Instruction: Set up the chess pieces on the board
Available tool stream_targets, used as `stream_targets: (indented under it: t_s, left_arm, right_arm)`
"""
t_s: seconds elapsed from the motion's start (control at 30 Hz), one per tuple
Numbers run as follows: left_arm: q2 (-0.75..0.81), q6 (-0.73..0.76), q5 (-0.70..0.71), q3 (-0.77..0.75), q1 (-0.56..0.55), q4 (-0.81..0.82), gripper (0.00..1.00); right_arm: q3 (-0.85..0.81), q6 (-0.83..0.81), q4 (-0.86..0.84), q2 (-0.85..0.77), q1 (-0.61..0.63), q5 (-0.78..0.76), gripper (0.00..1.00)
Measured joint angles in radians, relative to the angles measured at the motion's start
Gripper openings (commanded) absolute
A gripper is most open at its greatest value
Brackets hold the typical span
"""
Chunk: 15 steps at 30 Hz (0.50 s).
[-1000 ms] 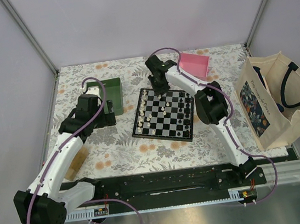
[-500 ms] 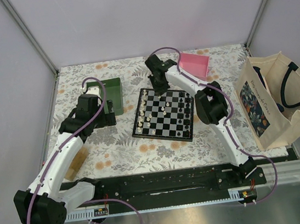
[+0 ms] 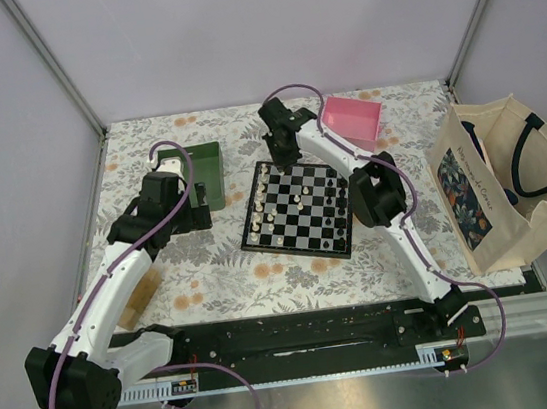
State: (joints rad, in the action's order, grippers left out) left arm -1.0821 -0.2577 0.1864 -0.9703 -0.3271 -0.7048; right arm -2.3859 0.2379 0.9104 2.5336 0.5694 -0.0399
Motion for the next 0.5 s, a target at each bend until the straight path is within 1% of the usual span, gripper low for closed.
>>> stream_targets:
  t_s: [0.5]
  left_arm:
    - [-0.001,0.000,-0.001,0.000,0.002,0.000,0.99]
  right_arm:
    - [-0.049,0.003,-0.008,0.036,0.002,0.006,0.13]
